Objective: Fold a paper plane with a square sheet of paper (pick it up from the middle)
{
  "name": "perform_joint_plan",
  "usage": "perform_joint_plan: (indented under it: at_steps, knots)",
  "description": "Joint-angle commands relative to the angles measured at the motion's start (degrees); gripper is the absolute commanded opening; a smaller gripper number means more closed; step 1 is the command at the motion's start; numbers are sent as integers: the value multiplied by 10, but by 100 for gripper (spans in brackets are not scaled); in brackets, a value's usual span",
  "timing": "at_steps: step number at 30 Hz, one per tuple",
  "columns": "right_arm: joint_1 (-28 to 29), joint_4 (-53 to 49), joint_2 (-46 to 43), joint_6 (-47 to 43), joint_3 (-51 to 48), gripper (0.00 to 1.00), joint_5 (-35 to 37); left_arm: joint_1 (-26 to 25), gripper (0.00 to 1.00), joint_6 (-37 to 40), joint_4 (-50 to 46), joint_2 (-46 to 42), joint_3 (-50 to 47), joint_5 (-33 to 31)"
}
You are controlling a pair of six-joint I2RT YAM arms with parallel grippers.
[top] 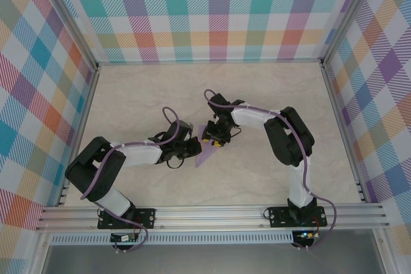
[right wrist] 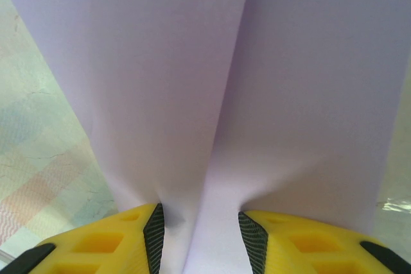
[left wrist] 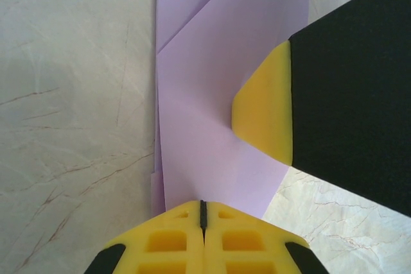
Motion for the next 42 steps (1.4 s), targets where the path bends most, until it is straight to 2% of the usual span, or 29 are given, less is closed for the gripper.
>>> perform_joint_plan:
  at_steps: [1, 29, 35, 42]
  knots:
    - [2, -59, 80, -15, -42, 43, 106, 10, 4, 5, -7, 2, -2, -4]
    - [7, -68, 97, -19, -36, 42, 111, 10, 4, 4, -28, 32, 2, -16]
    - [7, -73, 62, -24, -27, 42, 100, 10, 3, 16, -43, 41, 9, -10]
    - [2, -41, -41, -45, -2, 44, 63, 10, 1, 34, -65, 58, 21, 2]
